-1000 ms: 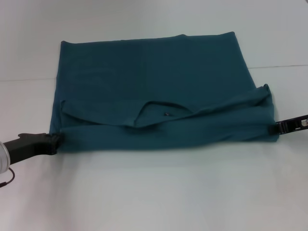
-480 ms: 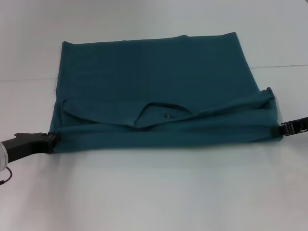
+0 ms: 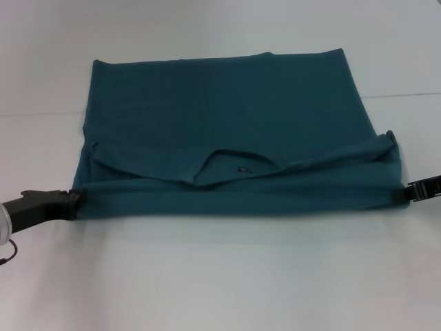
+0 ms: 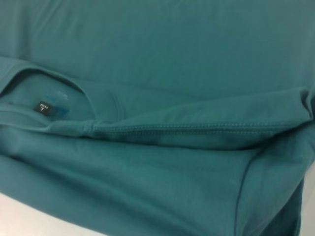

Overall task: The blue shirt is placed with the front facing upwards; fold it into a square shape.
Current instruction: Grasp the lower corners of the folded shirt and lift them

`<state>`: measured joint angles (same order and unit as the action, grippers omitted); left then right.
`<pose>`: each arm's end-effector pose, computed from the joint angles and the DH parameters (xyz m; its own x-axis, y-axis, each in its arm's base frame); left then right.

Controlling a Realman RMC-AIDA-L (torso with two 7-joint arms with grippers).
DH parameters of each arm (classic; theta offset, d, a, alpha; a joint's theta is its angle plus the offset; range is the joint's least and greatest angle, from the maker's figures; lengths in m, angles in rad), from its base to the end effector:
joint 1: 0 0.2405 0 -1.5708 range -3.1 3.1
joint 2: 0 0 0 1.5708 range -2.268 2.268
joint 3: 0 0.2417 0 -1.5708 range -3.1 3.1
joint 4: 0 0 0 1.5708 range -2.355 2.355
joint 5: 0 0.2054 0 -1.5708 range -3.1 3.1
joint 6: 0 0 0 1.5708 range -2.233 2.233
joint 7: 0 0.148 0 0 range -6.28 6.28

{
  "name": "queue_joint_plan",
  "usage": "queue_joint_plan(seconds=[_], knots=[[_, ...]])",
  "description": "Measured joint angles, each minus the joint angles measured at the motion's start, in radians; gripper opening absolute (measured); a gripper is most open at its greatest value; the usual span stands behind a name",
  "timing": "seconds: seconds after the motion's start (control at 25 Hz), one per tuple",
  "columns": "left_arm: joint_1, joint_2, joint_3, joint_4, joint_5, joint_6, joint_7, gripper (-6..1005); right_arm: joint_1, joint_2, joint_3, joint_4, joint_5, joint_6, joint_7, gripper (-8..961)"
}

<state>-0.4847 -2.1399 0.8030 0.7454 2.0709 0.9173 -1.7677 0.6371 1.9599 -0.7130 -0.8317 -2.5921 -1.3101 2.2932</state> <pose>-0.3010 0.3687 0.0032 0.6259 0.5915 0.5083 0.7776 -0.4228 -0.4655 0.3048 0.3755 0.0757 0.4650 -0.8528 -0.2377 -0.8285 -0.3245 -0.4564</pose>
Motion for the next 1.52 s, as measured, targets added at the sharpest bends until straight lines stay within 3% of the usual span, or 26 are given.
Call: queue_joint_plan(seconds=[0.72,0.92,1.12,1.52], knots=[[0.025,-0.005,-0.003,0.014,0.001,0.034,-0.002,25,-0.014,-0.023,0.056,-0.003,0.085,-0.099,-0.037,56],[-0.006,0.008,-0.004,0.056,0.002,0.065,-0.042,26,0.011,-0.045,0.059,-0.060,0.099,-0.125,-0.002,55],[-0.029,0.020,-0.004,0.119,0.015,0.086,-0.105,26,0.025,-0.052,0.069,-0.129,0.111,-0.141,0.028,55],[-0.064,0.033,-0.005,0.153,0.052,0.099,-0.161,26,0.050,-0.073,0.069,-0.138,0.122,-0.164,0.055,55]])
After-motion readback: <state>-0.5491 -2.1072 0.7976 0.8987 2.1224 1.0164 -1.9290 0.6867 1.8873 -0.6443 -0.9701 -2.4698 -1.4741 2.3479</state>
